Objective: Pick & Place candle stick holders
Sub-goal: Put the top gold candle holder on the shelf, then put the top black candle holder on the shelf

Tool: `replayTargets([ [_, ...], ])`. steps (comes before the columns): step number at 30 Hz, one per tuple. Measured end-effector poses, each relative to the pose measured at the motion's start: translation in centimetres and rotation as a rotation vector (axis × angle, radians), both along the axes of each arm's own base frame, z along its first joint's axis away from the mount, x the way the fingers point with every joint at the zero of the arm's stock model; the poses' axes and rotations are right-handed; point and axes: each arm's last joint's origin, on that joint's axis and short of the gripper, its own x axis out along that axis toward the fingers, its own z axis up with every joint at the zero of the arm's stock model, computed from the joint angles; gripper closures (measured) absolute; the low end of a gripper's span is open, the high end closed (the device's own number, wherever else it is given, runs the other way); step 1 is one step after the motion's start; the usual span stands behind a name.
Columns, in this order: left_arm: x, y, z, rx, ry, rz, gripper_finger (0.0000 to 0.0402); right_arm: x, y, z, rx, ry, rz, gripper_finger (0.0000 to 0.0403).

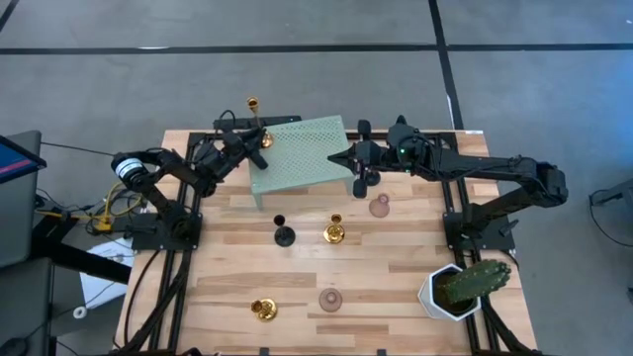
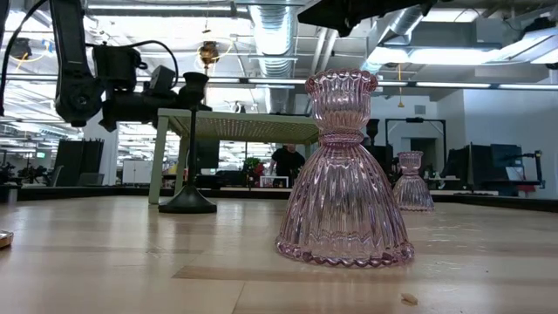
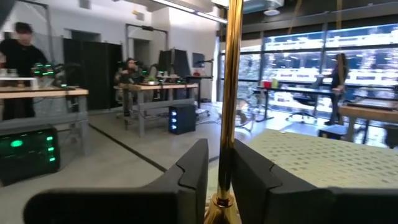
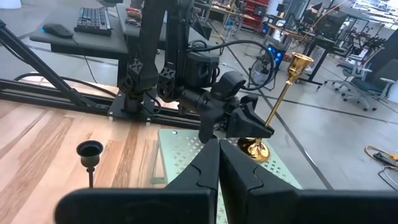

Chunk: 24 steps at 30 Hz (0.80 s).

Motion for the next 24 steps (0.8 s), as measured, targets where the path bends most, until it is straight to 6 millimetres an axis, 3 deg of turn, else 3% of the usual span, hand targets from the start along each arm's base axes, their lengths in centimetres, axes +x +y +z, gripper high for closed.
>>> replayTargets([
  [6,-0.02,0.0,0.04,-0.003,-0.008,0.001,0.0299,0.0,0.0,-0.01,0.011,0.0,0.0,0.0403],
  [16,0.25,-0.32,0.06,-0.013,-0.018,-0.123,0.0184,-0.01,0.0,-0.03,0.011,0.001,0.0,0.0403],
  [24,-0.02,-0.55,-0.3,-0.013,-0.001,-0.116,0.0164,-0.01,0.0,-0.12,0.01,0.011,0.001,0.0403],
])
